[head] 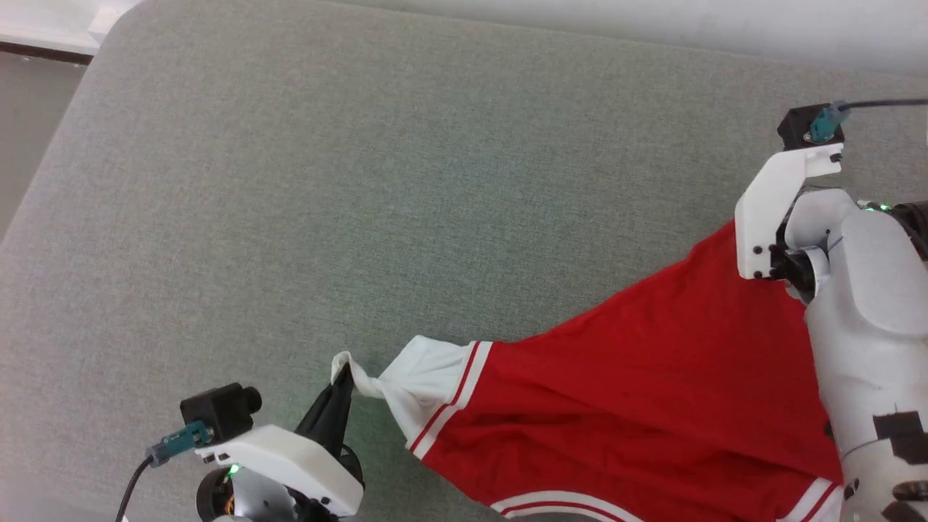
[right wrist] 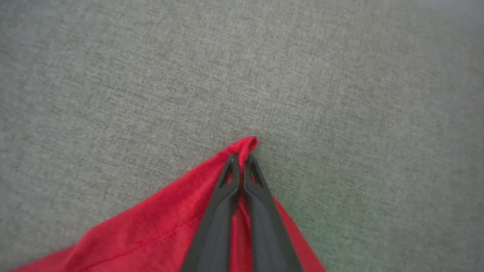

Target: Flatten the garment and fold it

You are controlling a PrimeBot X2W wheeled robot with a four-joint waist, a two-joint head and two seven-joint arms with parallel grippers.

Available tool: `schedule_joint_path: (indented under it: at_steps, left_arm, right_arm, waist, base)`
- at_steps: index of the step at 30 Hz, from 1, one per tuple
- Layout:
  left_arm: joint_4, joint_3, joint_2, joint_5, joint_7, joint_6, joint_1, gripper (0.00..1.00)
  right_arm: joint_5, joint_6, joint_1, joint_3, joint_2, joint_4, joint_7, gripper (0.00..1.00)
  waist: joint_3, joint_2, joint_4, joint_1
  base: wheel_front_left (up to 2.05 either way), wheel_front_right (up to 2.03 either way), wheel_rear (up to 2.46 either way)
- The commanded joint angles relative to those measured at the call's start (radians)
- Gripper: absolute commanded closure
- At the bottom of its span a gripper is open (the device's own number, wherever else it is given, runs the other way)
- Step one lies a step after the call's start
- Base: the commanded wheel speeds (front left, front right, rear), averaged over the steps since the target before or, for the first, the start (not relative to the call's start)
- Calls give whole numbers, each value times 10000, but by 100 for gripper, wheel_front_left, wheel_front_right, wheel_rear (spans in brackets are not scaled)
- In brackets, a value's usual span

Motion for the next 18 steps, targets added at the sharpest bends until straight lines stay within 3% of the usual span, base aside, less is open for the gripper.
schedule_joint_path:
  at_steps: [1, 6, 12, 18]
  left_arm:
    - [29, 44, 8, -22, -81, -16, -148, 100]
    - [16, 100, 74, -43, -111, 31, -38, 100]
    - [-267, 321, 304, -24, -168, 191, 276, 100]
    - [-816, 650, 452, -67, -373, 329, 477, 100]
  right_arm:
    - [28, -9, 385, -84, 20, 62, -203, 100]
    - [929, -9, 1211, -453, 320, -834, -2436, 100]
    - [2348, -9, 2913, 82, 464, -2691, -4677, 100]
    - [3355, -9, 5242, 284, 510, -5453, -5208, 100]
  waist:
    - [-103, 1, -82, 0]
    - [-547, 1, -340, 0]
    - [-1130, 1, -899, 0]
    - [-1553, 1, -1571, 0]
  base:
    - [0, 0, 0]
    - [0, 0, 0]
    - [0, 0, 0]
    - [0, 0, 0]
